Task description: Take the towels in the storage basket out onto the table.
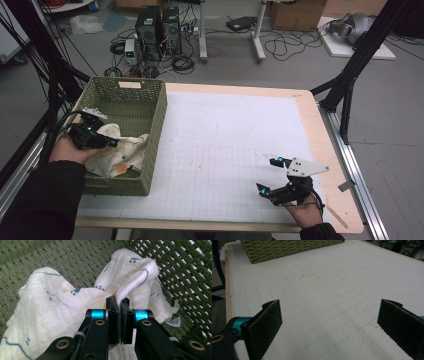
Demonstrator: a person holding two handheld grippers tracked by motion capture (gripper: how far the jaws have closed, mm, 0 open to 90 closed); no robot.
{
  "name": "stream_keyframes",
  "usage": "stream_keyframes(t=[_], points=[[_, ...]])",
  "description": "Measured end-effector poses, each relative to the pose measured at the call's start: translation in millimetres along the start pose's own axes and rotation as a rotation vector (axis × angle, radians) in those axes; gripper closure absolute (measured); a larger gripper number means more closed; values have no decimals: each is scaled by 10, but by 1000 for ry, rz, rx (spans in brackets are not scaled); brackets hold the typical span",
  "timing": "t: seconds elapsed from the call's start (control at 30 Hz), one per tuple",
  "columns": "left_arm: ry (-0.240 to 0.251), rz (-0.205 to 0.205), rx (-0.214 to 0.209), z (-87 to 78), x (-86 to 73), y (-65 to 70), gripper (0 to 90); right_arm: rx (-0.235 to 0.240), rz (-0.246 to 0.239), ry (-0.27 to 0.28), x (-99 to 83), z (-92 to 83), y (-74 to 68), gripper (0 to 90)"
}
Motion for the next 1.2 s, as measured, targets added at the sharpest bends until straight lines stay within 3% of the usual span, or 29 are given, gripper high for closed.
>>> stream_keyframes(t=[0.53,1.2], points=[[102,-65,-25,-205,20,-11,867,-5,0,2,1,-3,4,48],[175,-105,-46,-368,31,21,867,-4,4,6,11,2,8,48]])
Point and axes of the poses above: each handheld gripper's, and its own axes: z roughly forward along the jaws, x roughly out of its top, y roughly to its right, the point moved 2 cm from there along z, roughly forward along the jaws, and after that the axes turned 7 degrees about y, right-handed, at the moved point
